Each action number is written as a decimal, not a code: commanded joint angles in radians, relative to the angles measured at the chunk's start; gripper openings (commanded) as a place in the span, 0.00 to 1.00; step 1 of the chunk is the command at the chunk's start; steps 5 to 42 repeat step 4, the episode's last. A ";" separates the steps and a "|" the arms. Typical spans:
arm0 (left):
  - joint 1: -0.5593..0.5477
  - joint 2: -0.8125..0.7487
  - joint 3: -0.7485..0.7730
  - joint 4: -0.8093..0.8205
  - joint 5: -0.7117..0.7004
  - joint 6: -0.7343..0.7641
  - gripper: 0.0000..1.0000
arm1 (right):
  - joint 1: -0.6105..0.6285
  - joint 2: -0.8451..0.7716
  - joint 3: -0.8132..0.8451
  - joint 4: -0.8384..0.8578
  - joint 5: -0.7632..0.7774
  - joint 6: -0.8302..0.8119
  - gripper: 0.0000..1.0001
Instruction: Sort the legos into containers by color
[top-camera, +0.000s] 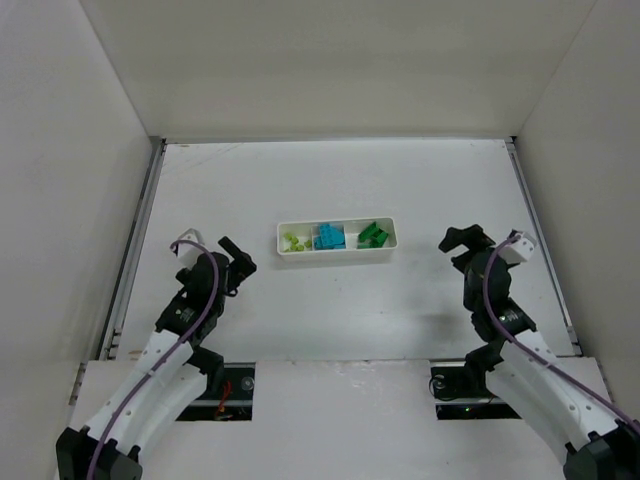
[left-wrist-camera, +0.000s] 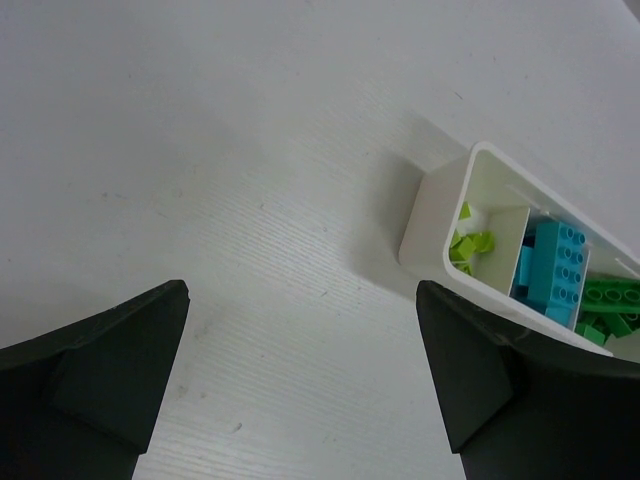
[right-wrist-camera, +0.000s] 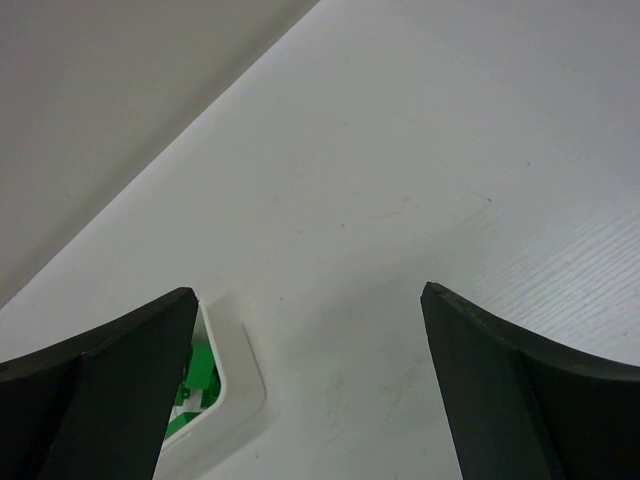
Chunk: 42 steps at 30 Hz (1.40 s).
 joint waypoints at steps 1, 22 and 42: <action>-0.006 0.004 0.002 0.021 -0.006 -0.013 1.00 | 0.034 0.002 0.016 -0.023 0.030 0.029 1.00; -0.006 0.020 0.006 0.021 -0.012 -0.007 1.00 | 0.079 0.016 0.002 -0.020 0.063 0.051 1.00; -0.006 0.020 0.006 0.021 -0.012 -0.007 1.00 | 0.079 0.016 0.002 -0.020 0.063 0.051 1.00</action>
